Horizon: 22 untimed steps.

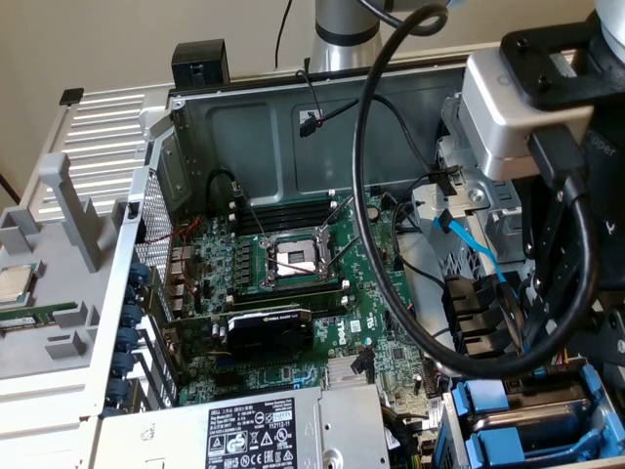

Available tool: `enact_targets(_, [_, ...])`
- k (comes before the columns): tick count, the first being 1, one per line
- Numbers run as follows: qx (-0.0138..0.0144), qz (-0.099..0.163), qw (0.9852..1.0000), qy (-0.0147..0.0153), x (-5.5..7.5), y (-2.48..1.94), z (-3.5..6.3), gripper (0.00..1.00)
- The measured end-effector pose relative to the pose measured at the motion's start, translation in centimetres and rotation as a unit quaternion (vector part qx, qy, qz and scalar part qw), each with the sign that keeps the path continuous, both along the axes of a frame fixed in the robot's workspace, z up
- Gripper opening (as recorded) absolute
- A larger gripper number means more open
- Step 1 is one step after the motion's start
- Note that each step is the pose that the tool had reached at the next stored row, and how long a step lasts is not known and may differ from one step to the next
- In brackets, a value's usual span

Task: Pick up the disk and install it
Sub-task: 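Insert the second disk wire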

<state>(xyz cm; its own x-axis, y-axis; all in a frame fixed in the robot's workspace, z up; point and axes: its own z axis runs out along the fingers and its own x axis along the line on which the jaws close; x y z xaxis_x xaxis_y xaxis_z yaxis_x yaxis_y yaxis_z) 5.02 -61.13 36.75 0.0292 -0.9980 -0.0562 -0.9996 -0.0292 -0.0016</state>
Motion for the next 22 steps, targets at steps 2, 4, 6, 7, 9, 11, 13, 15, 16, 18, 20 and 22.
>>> enact_targets(2, [0.0, 0.0, 1.0, 0.0, 0.0, 0.0, 0.0, 0.11])
enact_targets(4, [0.0, 0.0, 1.0, 0.0, 0.0, 0.0, 0.0, 0.11])
enact_targets(6, [-0.0001, 0.006, 1.0, 0.0001, -0.01, -0.01, 0.01, 0.11])
enact_targets(7, [-0.0002, 0.015, 0.9999, 0.0, -0.01, -0.01, 0.01, 0.11])
enact_targets(9, [-0.0001, 0.034, 0.9994, 0.0, -0.01, -0.01, -0.01, 0.11])
enact_targets(11, [0.0, 0.051, 0.9987, 0.0, -0.01, -0.01, -0.03, 0.11])
enact_targets(13, [0.0001, 0.069, 0.9976, 0.0, 0.0, -0.01, -0.08, 0.11])
enact_targets(15, [0.0001, 0.088, 0.9961, 0.0, 0.0, -0.01, -0.18, 0.11])
enact_targets(16, [0.0001, 0.097, 0.9953, 0.0, 0.0, -0.01, -0.23, 0.11])
enact_targets(18, [0.0001, 0.115, 0.9934, 0.0, 0.0, -0.01, -0.34, 0.11])
enact_targets(20, [0.0001, 0.133, 0.9911, 0.0, 0.0, -0.01, -0.46, 0.11])
enact_targets(22, [0.0003, 0.151, 0.9885, 0.0, 0.0, -0.01, -0.55, 0.11])
